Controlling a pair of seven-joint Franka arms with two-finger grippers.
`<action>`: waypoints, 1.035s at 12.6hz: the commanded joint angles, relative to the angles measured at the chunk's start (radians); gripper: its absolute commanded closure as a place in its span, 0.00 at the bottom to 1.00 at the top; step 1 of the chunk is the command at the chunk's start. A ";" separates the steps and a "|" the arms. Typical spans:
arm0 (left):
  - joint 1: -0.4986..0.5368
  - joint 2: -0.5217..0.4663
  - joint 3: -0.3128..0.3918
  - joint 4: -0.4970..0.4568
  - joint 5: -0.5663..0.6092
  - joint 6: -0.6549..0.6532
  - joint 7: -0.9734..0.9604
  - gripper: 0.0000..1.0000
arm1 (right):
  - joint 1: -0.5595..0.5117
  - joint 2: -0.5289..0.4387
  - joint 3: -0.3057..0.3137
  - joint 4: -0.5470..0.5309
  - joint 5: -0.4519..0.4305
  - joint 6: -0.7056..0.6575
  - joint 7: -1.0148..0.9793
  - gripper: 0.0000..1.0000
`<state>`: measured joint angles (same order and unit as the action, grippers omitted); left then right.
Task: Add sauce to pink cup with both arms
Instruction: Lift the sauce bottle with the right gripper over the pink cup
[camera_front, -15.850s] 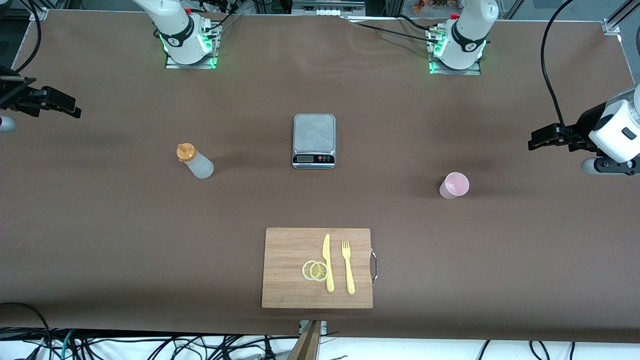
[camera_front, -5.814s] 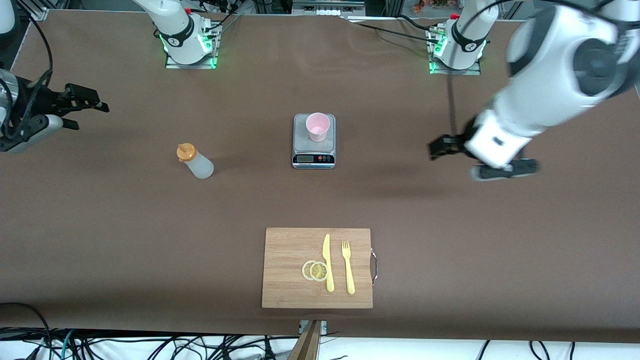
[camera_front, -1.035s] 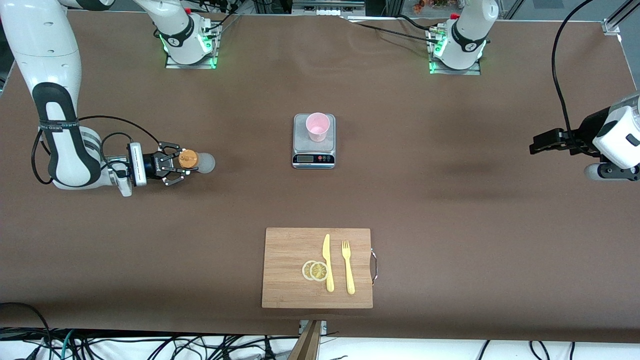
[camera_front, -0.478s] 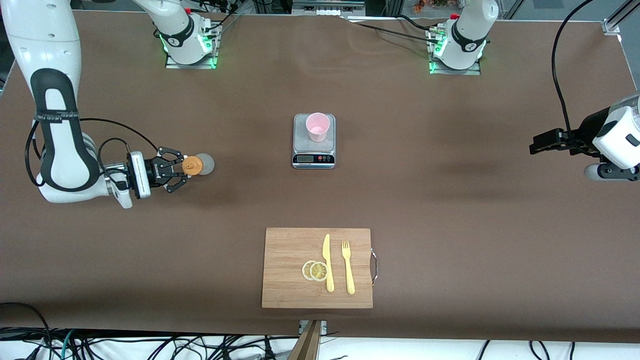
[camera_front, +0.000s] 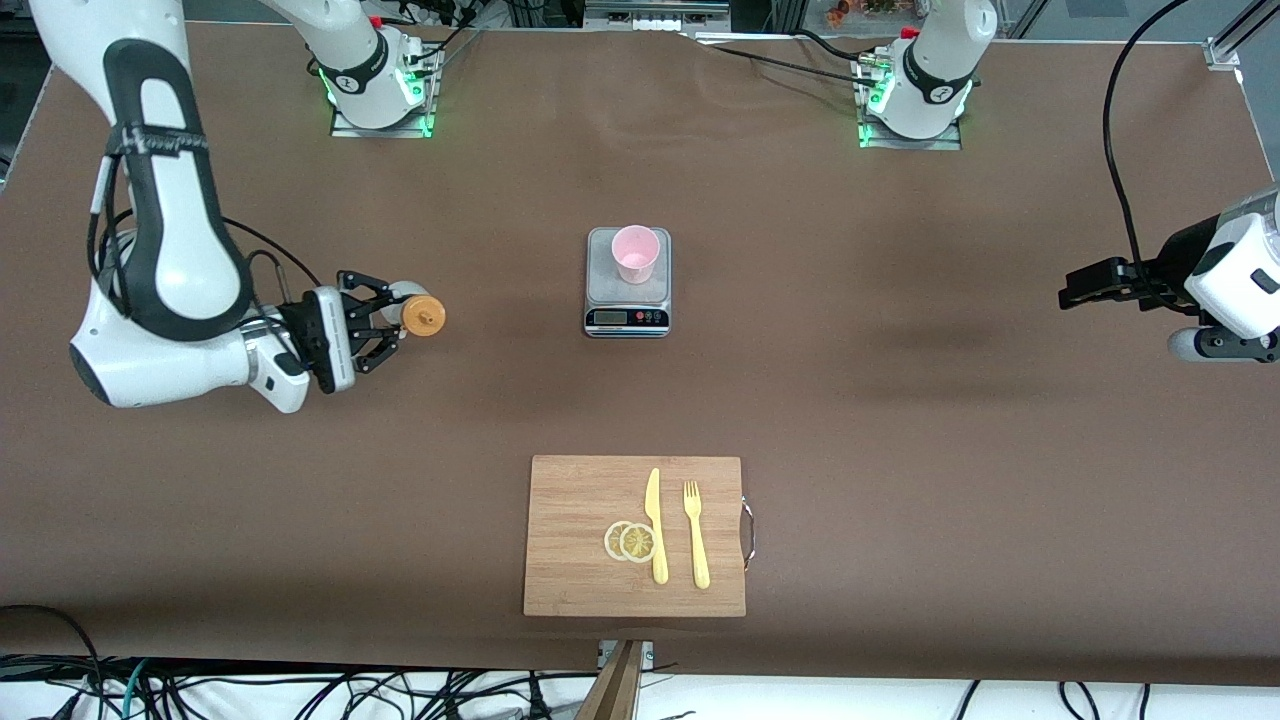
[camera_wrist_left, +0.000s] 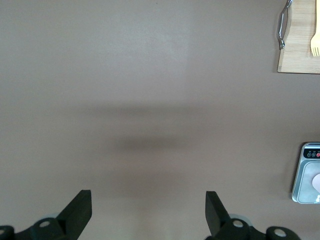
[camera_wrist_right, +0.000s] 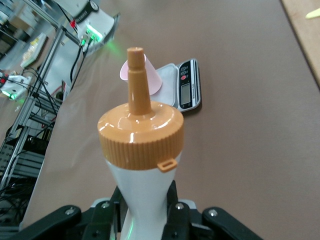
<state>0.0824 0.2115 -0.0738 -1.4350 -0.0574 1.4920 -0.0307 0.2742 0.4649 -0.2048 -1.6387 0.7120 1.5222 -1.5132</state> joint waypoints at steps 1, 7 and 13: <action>0.003 0.017 -0.004 0.036 0.025 -0.019 0.020 0.00 | 0.104 -0.052 -0.002 -0.007 -0.116 0.030 0.161 0.87; 0.003 0.017 -0.004 0.036 0.025 -0.021 0.020 0.00 | 0.331 -0.092 -0.002 -0.009 -0.320 0.124 0.416 0.86; 0.003 0.017 -0.003 0.036 0.025 -0.021 0.020 0.00 | 0.554 -0.089 -0.001 -0.015 -0.558 0.154 0.729 0.86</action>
<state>0.0824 0.2124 -0.0734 -1.4346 -0.0574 1.4920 -0.0307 0.7867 0.3951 -0.1988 -1.6374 0.2076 1.6711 -0.8479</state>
